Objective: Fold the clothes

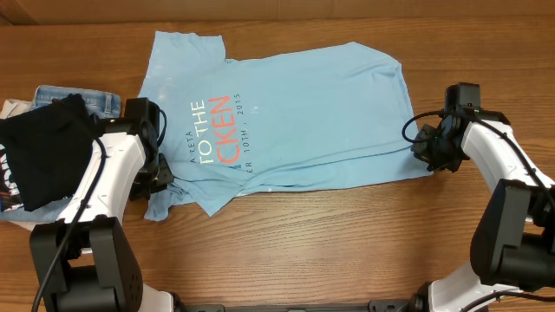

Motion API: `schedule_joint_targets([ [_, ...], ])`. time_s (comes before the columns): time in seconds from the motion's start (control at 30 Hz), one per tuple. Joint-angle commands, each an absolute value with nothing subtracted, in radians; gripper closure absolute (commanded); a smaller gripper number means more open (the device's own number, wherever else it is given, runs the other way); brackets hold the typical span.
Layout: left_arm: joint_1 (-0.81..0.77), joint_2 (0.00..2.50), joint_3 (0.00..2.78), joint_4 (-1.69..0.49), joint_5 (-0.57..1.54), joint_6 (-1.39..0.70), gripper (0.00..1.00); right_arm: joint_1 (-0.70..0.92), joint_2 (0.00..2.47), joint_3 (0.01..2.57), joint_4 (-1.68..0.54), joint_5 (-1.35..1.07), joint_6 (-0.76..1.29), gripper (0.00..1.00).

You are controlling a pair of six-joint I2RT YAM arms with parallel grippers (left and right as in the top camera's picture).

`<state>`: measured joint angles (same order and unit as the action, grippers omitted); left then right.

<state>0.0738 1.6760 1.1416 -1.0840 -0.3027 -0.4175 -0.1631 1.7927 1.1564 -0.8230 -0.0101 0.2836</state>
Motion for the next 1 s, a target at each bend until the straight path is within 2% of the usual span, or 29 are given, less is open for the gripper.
schedule_joint_targets([
  [0.0, 0.079, 1.674, 1.154, -1.077, -0.311, -0.414, 0.76, -0.163, 1.792, 1.151, -0.818, -0.002, 0.280, 0.79],
  [0.2, 0.077, 1.674, 1.147, -1.184, -0.075, -0.414, 0.85, -0.163, 1.792, 1.151, -0.818, -0.001, 0.280, 0.78],
  [0.33, 0.070, 1.674, 1.105, -1.199, -0.101, -0.415, 0.81, -0.163, 1.792, 1.151, -0.818, -0.001, 0.280, 0.78],
  [0.5, 0.069, 1.674, 1.032, -1.142, -0.122, -0.417, 0.70, -0.163, 1.792, 1.151, -0.822, -0.002, 0.280, 0.78],
  [0.63, 0.069, 1.674, 1.003, -1.097, -0.205, -0.458, 0.67, -0.163, 1.792, 1.151, -0.825, -0.002, 0.280, 0.78],
  [0.77, 0.068, 1.674, 1.001, -1.044, -0.206, -0.458, 0.68, -0.163, 1.792, 1.151, -0.826, -0.002, 0.280, 0.78],
  [0.87, 0.069, 1.674, 1.001, -1.016, -0.205, -0.457, 0.76, -0.163, 1.792, 1.151, -0.827, -0.002, 0.280, 0.78],
  [0.97, 0.069, 1.674, 1.001, -1.008, -0.203, -0.457, 0.78, -0.163, 1.792, 1.151, -0.830, -0.002, 0.280, 0.78],
])
